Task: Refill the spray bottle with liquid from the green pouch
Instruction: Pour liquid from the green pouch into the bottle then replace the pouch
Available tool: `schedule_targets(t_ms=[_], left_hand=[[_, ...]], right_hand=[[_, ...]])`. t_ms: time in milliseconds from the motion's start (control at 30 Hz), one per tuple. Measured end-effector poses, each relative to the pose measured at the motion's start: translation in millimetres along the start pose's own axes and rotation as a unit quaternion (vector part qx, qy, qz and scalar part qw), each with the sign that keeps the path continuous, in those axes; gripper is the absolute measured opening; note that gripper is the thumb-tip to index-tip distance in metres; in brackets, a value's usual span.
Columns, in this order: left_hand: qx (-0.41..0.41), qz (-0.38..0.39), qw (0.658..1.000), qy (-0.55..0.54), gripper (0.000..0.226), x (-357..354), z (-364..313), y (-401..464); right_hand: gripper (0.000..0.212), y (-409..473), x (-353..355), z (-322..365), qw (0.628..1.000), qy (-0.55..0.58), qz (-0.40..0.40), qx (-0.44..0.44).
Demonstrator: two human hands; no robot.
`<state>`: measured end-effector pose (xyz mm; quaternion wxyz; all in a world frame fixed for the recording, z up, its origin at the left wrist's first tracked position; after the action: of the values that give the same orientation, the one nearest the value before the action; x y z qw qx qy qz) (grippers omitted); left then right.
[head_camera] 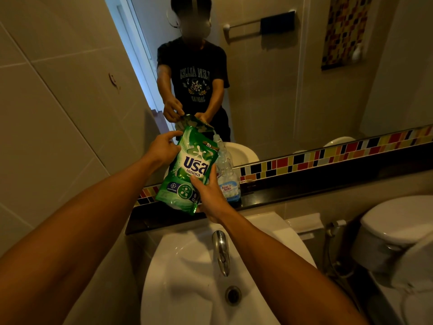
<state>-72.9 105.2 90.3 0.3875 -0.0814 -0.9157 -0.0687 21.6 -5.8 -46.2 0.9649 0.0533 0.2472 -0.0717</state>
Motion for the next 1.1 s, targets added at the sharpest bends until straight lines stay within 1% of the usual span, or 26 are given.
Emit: schedule_targets(t_ms=[467,867,1100], left_hand=[[0.002,0.002,1.0,0.009,0.052,2.8,-2.9,-2.5],[0.009,0.011,1.0,0.019,0.051,5.3,-5.5,-0.6],[0.015,0.02,1.0,0.019,0.051,5.1,-5.3,-0.1]], right_hand=[[0.089,-2.1,-3.2,4.2,1.0,0.008,0.0,0.005],[0.09,-1.4,-7.4,0.4,1.0,0.013,-0.001,-0.016],[0.089,0.6,-8.4,0.3,1.0,0.022,-0.002,-0.013]])
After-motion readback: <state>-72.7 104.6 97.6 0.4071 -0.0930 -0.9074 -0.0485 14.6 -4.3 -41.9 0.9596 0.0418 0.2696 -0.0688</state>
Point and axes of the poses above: each hand's wrist, its own y-axis towards the middle knuckle, its own x-axis out of the back of the hand, z = x × y, the point moved 7 cm from there along y, towards the middle knuckle, and after that the axes turned 7 degrees about x, right-handed, at the moved point
